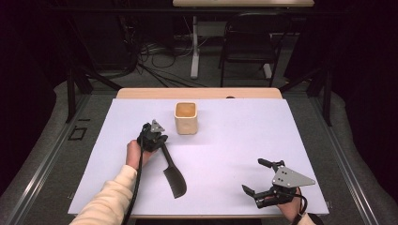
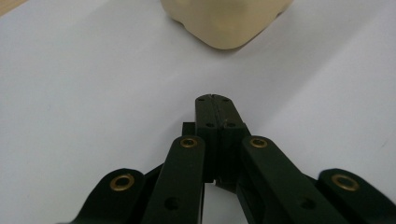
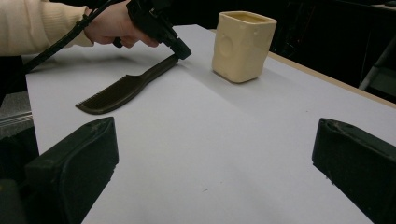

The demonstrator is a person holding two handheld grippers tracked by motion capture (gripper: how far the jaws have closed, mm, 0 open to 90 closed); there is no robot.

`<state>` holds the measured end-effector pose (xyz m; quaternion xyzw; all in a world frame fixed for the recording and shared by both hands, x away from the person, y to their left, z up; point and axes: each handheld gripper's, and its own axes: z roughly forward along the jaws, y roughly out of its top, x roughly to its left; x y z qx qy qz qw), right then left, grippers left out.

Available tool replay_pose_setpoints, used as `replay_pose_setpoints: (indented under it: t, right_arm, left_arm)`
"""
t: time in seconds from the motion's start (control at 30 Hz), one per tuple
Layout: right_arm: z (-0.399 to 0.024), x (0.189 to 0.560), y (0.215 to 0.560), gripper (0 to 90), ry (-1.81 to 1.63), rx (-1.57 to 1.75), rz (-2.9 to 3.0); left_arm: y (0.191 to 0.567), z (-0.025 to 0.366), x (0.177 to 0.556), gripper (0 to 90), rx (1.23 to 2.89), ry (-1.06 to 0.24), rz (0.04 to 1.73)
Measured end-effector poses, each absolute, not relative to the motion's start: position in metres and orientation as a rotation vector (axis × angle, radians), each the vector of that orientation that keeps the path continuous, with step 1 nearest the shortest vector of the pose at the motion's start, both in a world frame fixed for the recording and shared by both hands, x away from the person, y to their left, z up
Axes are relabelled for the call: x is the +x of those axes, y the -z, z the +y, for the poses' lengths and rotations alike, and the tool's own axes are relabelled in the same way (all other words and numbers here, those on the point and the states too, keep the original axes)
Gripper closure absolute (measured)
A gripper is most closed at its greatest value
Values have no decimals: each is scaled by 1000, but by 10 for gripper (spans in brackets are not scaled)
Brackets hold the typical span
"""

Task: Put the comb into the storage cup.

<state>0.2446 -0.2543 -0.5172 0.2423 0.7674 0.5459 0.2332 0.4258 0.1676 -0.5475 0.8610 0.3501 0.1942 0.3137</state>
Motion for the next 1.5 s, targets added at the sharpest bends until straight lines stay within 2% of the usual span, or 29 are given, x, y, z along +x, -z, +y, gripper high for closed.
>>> replay_pose_setpoints:
  t: [1.5]
  right_arm:
    - [-252,246,518,2,-1489,658,2121]
  left_arm:
    - [545,202,390,900,2313,-506,987]
